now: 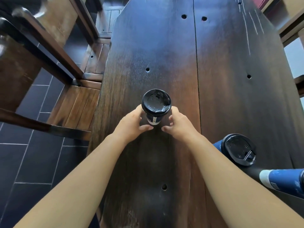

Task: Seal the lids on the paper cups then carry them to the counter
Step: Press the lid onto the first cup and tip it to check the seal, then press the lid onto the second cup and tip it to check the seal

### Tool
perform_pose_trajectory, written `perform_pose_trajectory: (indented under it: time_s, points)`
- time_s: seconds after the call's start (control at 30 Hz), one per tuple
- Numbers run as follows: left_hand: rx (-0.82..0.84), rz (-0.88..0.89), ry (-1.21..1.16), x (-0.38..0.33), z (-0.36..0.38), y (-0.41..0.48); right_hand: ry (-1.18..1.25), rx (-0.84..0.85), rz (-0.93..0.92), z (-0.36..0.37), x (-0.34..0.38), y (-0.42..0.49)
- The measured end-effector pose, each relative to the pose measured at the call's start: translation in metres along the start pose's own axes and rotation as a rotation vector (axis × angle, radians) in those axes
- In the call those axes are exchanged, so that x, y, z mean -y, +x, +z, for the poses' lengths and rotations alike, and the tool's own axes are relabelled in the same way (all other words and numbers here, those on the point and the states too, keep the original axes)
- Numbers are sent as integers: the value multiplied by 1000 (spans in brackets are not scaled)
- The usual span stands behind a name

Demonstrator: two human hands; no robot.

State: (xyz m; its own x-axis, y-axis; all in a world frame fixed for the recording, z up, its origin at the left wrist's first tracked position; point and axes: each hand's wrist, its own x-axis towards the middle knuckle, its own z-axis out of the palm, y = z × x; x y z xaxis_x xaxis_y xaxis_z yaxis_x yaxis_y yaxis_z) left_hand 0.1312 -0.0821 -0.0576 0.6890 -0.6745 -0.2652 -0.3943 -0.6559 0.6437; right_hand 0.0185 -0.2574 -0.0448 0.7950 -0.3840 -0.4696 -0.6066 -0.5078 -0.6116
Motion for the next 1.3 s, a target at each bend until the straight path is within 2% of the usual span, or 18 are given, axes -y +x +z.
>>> perform_pose_trajectory:
  time_s: [0.17,0.43,0.63,0.77,0.9,1.0,1.17,1.3]
  points:
    - [76,-174,16,-2,-1,-26,-110,43,56,1,3,-24]
    - [142,-202,142,-37,-31,-83,-275,123,83,-14,19,-84]
    - [179,-187,218,-54,-40,-117,-229,48,87,-35,26,-122]
    - [146,-119,161,-74,-41,-121,-251,-16,-17,-57,31,-146]
    - [189,-14,87,-105,-28,-122,-208,-111,-80,-86,24,-181]
    - [232,59,16,-129,-13,-117,-165,-216,-115,-110,12,-205]
    - [201,94,-192,-163,18,-100,-54,-436,-134,-140,-25,-227]
    - [202,120,-155,-173,51,-88,2,-481,-77,-147,-64,-233]
